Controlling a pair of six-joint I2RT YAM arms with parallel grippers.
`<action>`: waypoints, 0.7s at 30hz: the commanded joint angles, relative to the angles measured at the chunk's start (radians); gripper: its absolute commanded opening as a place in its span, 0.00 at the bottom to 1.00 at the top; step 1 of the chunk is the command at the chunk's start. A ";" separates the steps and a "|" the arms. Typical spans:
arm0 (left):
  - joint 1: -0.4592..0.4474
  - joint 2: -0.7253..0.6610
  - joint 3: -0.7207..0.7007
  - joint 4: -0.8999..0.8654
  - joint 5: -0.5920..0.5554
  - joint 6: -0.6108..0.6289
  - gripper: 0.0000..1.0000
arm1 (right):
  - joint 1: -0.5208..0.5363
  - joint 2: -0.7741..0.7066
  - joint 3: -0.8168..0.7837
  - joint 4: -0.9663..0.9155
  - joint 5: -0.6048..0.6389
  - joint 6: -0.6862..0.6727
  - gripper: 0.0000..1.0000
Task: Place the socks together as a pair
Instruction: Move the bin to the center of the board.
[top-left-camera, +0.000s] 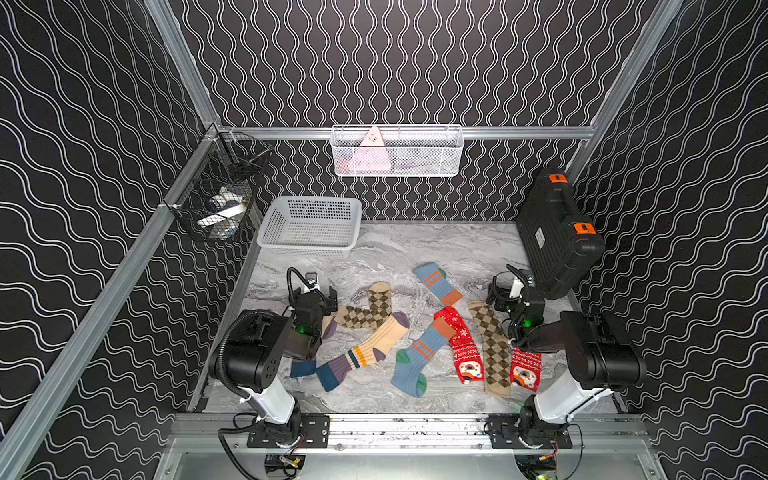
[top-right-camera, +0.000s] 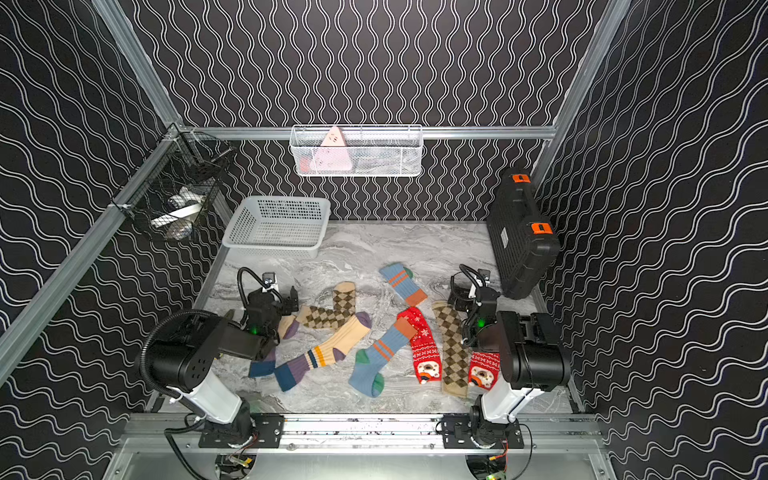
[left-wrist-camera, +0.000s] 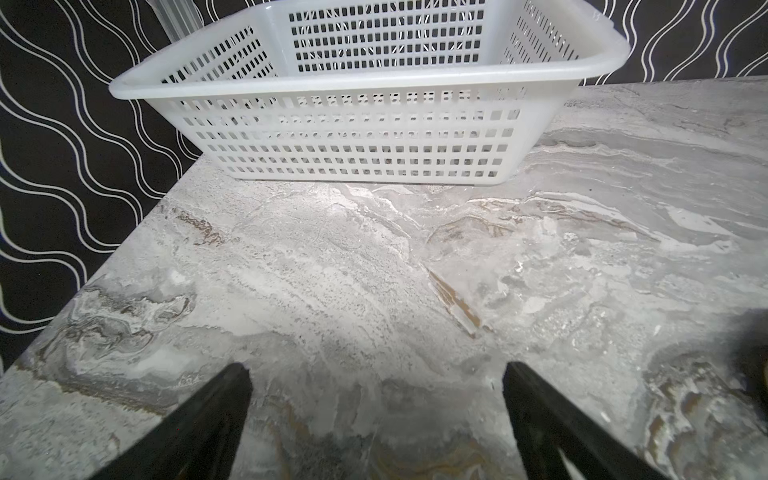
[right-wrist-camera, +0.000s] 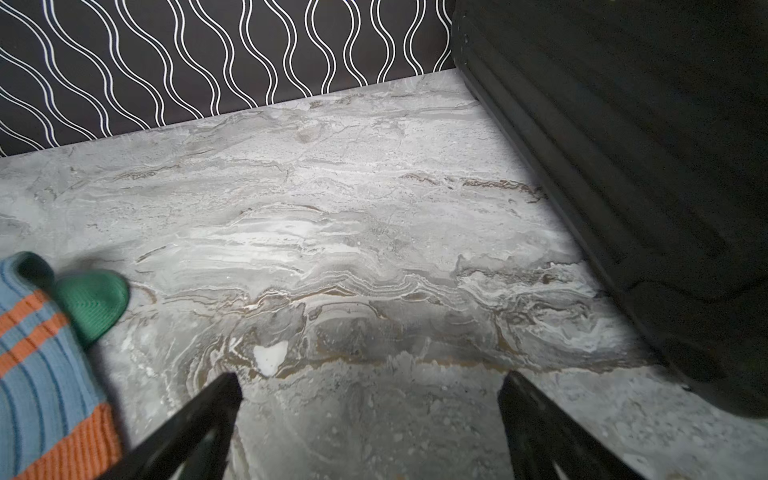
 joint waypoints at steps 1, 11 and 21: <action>0.000 -0.001 0.002 0.035 -0.005 0.027 0.99 | 0.000 0.000 0.001 0.025 -0.003 0.003 1.00; 0.000 -0.001 0.001 0.033 -0.001 0.027 0.99 | 0.000 -0.003 0.000 0.028 -0.002 0.002 1.00; -0.023 -0.139 -0.027 -0.018 -0.090 0.031 0.99 | 0.042 -0.204 0.066 -0.294 0.105 0.032 1.00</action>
